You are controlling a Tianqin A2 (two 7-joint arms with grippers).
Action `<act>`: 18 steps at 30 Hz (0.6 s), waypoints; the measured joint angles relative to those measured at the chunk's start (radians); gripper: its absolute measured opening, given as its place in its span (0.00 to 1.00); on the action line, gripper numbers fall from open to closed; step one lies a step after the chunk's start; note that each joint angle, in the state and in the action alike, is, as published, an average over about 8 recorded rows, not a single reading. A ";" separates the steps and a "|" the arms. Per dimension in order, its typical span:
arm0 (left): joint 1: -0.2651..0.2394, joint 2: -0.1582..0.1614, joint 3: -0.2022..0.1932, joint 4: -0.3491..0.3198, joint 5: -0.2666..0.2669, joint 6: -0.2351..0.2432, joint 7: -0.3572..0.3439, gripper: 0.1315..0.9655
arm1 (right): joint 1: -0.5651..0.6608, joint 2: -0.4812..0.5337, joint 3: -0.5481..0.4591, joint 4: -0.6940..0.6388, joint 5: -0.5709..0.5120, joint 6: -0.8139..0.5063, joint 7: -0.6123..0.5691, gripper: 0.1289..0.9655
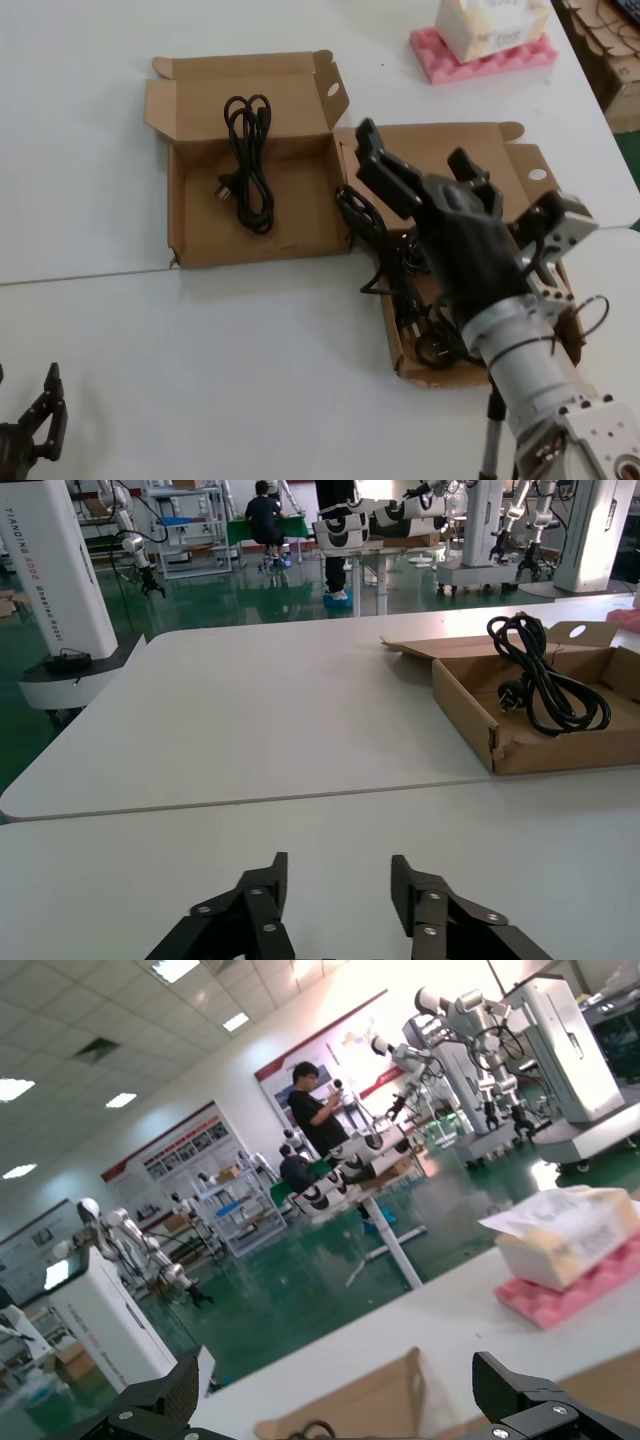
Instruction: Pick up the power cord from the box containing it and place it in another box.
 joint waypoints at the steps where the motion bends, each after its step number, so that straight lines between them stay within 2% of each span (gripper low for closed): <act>1: 0.000 0.000 0.000 0.000 0.000 0.000 0.000 0.26 | -0.008 0.000 0.008 -0.001 -0.002 -0.006 0.000 1.00; 6: 0.000 0.000 0.000 0.000 0.000 0.000 0.000 0.38 | -0.048 0.002 0.046 -0.007 -0.012 -0.035 0.000 1.00; 7: 0.000 0.000 0.000 0.000 0.000 0.000 0.000 0.38 | -0.057 0.002 0.054 -0.008 -0.014 -0.041 0.000 1.00; 15: 0.000 0.000 0.000 0.000 0.000 0.000 0.000 0.64 | -0.123 0.005 0.117 -0.018 -0.031 -0.089 0.000 1.00; 18: 0.000 0.000 0.000 0.000 0.000 0.000 0.000 0.64 | -0.147 0.006 0.140 -0.021 -0.037 -0.107 0.000 1.00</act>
